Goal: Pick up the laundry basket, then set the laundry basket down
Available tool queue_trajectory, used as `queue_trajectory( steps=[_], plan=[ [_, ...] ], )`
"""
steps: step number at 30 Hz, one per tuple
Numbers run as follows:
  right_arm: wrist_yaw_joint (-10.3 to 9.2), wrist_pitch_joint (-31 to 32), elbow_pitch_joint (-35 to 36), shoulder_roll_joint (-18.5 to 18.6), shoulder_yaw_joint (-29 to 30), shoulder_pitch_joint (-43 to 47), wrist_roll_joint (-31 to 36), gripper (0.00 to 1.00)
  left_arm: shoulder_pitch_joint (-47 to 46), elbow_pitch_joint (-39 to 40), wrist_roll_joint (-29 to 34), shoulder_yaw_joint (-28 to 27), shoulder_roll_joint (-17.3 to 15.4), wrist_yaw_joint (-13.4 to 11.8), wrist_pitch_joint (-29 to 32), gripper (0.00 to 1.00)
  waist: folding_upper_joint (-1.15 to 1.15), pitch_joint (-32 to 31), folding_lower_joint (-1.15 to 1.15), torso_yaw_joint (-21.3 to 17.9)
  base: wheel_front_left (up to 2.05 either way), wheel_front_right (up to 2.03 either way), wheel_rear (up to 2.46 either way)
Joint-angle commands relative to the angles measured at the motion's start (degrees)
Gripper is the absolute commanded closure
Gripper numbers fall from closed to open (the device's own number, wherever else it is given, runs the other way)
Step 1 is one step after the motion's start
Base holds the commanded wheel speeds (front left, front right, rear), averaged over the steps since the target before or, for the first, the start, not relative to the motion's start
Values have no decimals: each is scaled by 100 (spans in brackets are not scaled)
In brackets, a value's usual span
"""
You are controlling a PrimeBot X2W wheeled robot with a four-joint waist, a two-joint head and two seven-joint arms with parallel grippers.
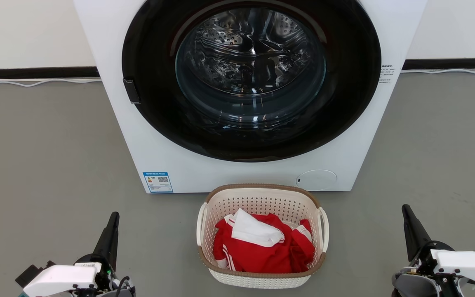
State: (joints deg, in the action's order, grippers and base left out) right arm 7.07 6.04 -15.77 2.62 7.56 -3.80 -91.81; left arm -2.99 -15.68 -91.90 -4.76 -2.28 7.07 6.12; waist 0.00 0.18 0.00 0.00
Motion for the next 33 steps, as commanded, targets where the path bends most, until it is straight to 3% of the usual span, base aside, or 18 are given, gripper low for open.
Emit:
queue_trajectory(
  steps=[1, 23, 24, 30, 33],
  plan=[
    [42, 43, 175, 26, -106, -238, -38, 100, -319, 165, -29, -174, -60, 42, 35, 100, 0, 0, 0, 0, 0, 0, 0],
    [42, 43, 175, 26, -106, -238, -38, 100, -319, 165, -29, -174, -60, 42, 35, 100, 0, 0, 0, 0, 0, 0, 0],
    [0, 0, -2, 0, 0, 0, 0, 0, 0, -2, 0, 0, 0, 0, 0, 0, 0, 0, 0, 0, 0, 0, 0],
    [-1, -39, -192, -35, -53, 193, 3, 0, 190, -218, 4, 38, 56, -1, -51, 0, 0, 2, -1, 0, 0, 0, 0],
    [0, -108, -135, -33, -111, 214, 40, 0, 207, -166, 19, 83, 52, 0, -118, 0, 0, -11, -13, 0, 0, 0, 0]
  ],
)
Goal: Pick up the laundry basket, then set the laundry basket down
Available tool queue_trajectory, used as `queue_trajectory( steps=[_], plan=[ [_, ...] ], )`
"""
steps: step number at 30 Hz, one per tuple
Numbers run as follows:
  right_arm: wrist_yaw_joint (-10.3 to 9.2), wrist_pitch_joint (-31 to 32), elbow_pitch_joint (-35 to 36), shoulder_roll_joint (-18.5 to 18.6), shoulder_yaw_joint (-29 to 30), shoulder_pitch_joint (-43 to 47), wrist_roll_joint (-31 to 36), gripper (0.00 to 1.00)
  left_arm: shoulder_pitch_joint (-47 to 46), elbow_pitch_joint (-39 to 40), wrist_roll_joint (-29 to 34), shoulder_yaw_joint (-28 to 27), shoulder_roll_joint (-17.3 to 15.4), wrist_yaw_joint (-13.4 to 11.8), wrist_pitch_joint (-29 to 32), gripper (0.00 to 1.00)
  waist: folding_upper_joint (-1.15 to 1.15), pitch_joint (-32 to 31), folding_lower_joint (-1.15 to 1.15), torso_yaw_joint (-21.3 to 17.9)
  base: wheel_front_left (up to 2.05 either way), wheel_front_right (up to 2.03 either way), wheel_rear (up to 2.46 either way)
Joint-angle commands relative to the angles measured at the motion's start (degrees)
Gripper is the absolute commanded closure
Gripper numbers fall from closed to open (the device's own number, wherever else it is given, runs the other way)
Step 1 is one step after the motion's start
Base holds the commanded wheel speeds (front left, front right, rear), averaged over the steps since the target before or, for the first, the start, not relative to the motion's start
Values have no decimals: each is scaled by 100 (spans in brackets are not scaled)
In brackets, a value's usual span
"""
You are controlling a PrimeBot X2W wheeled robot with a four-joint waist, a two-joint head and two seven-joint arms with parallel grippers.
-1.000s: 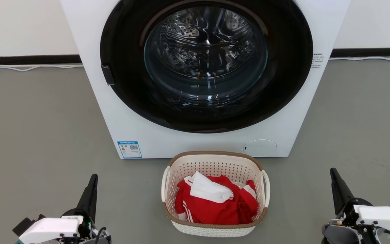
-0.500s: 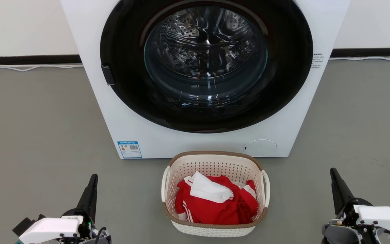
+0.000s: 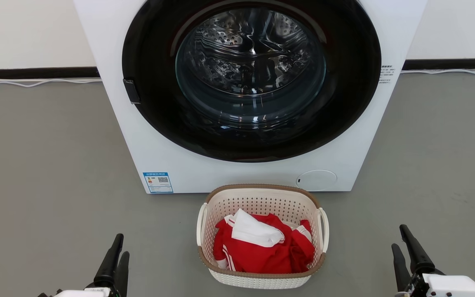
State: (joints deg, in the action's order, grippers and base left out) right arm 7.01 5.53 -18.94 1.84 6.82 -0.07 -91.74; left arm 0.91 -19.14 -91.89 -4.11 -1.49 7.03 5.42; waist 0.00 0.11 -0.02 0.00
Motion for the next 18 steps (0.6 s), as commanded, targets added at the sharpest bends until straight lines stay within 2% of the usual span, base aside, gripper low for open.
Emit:
queue_trajectory(
  steps=[1, 7, 18],
  plan=[
    [6, -74, 194, 46, -50, -153, 56, 0, -177, 192, 27, 27, -28, 5, -65, 0, 0, -6, -11, 0, 0, 0, 0],
    [8, -159, 253, 57, -93, -138, 334, 0, -156, 234, 175, 54, -33, 3, -149, 0, 0, 5, 1, 0, 0, 0, 0],
    [12, -344, 465, 57, -169, -130, 1557, 0, -161, 352, 969, 71, -43, -154, -334, 0, 0, 12, 1, 0, 0, 0, 0]
  ],
)
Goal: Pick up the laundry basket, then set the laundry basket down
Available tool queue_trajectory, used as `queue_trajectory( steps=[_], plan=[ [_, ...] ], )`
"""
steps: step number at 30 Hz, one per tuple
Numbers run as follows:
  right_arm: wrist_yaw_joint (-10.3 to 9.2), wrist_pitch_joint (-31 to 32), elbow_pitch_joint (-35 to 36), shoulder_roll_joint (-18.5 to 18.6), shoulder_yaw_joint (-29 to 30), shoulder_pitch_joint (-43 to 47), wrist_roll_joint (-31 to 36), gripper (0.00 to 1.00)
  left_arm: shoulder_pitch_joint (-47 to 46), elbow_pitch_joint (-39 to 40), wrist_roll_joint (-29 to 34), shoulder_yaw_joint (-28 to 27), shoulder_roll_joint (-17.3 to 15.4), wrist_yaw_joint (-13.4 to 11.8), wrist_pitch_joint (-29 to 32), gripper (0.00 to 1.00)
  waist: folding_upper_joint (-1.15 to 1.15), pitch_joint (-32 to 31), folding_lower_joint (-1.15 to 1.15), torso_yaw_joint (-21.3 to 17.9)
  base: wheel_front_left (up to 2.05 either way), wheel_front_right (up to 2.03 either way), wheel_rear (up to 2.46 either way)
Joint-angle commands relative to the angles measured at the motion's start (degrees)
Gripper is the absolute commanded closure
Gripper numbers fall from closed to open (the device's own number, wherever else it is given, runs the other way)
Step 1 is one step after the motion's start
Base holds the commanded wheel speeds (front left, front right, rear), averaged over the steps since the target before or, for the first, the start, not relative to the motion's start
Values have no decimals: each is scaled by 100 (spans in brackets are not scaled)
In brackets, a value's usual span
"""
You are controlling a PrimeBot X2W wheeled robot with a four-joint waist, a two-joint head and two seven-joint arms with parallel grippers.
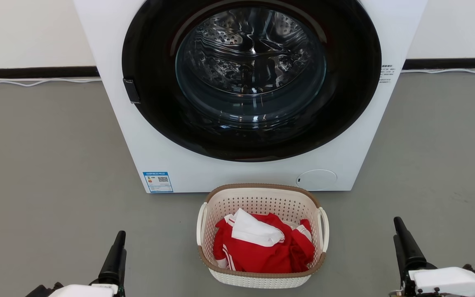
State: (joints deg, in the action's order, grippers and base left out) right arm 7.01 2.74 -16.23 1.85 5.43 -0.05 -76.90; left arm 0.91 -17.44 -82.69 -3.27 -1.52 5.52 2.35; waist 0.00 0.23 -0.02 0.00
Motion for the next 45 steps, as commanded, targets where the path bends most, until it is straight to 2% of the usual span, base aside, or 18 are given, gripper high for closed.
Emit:
queue_trajectory(
  steps=[1, 17, 45],
  plan=[
    [12, -81, 218, 56, -42, -130, 197, 0, -158, 196, 150, -5, -41, -20, -43, 0, 0, -1, 1, -1, 0, 0, 0],
    [18, -351, 409, 67, -227, -106, 1722, 0, -96, 322, 1657, 133, -56, -154, -312, 0, 0, -18, 1, -6, 0, 0, 0],
    [27, -804, 497, 109, -460, -61, 3700, 0, 2, 526, 3388, 122, -81, -270, -765, 0, 0, -38, 1, -4, 0, 0, 0]
  ],
)
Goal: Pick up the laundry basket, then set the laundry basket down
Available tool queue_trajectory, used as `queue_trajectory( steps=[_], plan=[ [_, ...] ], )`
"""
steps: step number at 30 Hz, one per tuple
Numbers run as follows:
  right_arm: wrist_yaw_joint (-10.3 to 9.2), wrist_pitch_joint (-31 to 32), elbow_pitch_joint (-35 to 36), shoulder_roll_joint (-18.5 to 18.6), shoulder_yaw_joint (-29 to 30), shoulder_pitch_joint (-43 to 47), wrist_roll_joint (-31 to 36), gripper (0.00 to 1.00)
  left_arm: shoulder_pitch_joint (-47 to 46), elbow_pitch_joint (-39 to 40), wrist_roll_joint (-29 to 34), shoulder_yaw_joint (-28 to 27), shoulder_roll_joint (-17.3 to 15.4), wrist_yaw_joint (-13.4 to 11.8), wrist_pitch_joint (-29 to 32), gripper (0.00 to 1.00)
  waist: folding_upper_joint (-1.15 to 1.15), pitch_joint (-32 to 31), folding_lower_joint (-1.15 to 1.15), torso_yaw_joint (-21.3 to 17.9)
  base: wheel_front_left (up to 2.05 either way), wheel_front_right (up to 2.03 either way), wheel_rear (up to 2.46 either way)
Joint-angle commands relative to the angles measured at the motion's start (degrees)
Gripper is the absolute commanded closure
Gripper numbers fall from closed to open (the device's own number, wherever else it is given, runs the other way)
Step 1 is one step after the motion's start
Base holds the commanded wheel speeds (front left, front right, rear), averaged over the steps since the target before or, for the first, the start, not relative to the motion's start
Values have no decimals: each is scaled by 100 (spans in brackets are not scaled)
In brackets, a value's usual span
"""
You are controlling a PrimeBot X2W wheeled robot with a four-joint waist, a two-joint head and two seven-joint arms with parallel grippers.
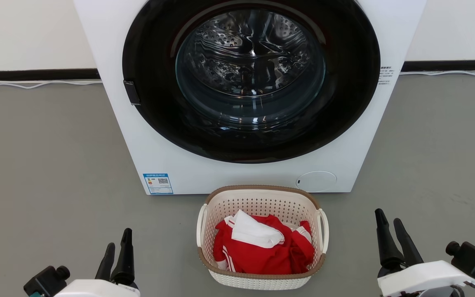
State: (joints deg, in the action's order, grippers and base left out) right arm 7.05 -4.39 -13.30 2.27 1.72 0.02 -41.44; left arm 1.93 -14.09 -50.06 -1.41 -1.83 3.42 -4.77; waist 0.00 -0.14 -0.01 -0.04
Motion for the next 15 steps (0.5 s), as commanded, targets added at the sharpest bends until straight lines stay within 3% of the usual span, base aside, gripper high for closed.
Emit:
queue_trajectory(
  steps=[1, 15],
  plan=[
    [24, -108, 203, 67, -93, -66, 219, 0, -96, 199, 194, -60, -51, -68, -70, 0, 0, -2, 0, 0, 0, 0, 0],
    [29, -344, 233, 64, -156, -29, 1174, 0, -21, 313, 1159, -16, -65, -169, -306, 0, 0, 2, 0, -7, 0, 0, 0]
  ],
)
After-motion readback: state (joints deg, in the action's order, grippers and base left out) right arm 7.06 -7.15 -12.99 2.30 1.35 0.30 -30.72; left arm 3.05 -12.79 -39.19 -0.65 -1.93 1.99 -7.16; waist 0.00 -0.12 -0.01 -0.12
